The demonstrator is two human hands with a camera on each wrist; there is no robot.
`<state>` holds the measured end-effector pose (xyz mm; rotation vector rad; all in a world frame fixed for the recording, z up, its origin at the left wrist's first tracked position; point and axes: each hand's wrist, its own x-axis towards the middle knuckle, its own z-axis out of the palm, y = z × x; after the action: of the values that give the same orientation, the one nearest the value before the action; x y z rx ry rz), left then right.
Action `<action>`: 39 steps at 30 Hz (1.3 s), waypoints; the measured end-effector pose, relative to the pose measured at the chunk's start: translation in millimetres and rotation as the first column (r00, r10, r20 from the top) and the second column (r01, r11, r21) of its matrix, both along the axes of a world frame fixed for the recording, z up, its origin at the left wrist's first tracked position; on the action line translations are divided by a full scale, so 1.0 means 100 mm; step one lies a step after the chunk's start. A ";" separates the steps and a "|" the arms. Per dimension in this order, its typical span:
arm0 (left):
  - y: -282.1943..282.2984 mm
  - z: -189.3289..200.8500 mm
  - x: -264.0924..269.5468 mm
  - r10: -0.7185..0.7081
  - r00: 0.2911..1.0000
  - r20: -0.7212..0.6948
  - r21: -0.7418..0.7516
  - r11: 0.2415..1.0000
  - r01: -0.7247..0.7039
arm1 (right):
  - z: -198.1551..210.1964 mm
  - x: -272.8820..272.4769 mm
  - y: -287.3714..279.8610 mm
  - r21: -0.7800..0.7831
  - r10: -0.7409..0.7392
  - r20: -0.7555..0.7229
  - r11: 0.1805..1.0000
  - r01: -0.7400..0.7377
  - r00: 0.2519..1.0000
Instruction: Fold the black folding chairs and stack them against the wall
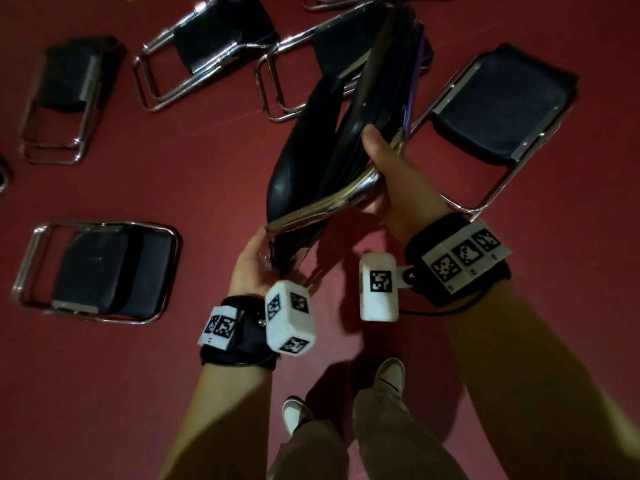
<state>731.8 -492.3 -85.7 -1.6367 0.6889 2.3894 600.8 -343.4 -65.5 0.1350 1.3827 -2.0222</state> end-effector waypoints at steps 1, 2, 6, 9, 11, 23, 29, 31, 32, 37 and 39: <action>0.02 0.05 -0.01 0.034 0.999 -0.022 0.070 0.997 -0.033 | 0.02 0.02 -0.01 0.010 0.018 -0.007 1.000 -0.018 1.000; 0.04 0.08 -0.04 0.061 0.997 -0.055 0.106 0.993 -0.055 | 0.04 0.03 -0.02 0.019 0.032 -0.015 0.999 -0.031 0.999; 0.14 0.32 -0.22 0.149 0.982 -0.119 0.168 0.977 -0.128 | 0.06 0.11 -0.04 -0.016 0.054 -0.007 0.998 -0.054 0.999; 0.19 0.40 -0.30 0.197 0.972 -0.127 0.174 0.969 -0.173 | 0.05 0.17 -0.04 -0.030 0.047 -0.010 0.998 -0.048 0.999; 0.24 0.43 -0.31 0.185 0.972 -0.147 0.147 0.976 -0.163 | 0.02 0.20 -0.02 -0.051 0.051 0.006 0.997 -0.051 0.999; 0.21 0.05 0.03 0.037 0.995 -0.088 -0.036 0.999 -0.040 | -0.03 0.60 0.19 -0.258 -0.101 0.239 0.952 0.164 0.966; 0.16 -0.13 0.57 -0.013 0.988 -0.155 0.056 0.998 0.022 | -0.13 1.23 0.19 -0.184 -0.253 0.206 0.939 0.292 0.945; 0.15 -0.19 0.80 -0.072 0.988 -0.134 0.069 0.994 0.082 | -0.18 1.51 0.22 -0.181 -0.280 0.233 0.929 0.324 0.931; 0.13 -0.22 0.92 -0.097 0.986 -0.139 0.078 0.991 0.109 | -0.22 1.66 0.25 -0.188 -0.276 0.255 0.926 0.328 0.927; 0.16 -0.36 1.37 -0.178 0.976 -0.127 0.020 0.983 0.182 | -0.40 2.28 0.35 -0.170 -0.289 0.294 0.922 0.347 0.911; 0.18 -0.45 1.53 -0.210 0.972 -0.105 0.009 0.977 0.212 | -0.46 2.49 0.42 -0.134 -0.324 0.306 0.916 0.377 0.895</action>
<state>884.5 -474.0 -130.2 -1.3638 0.8091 2.3320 850.2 -301.7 -111.2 0.6010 1.0352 -2.3124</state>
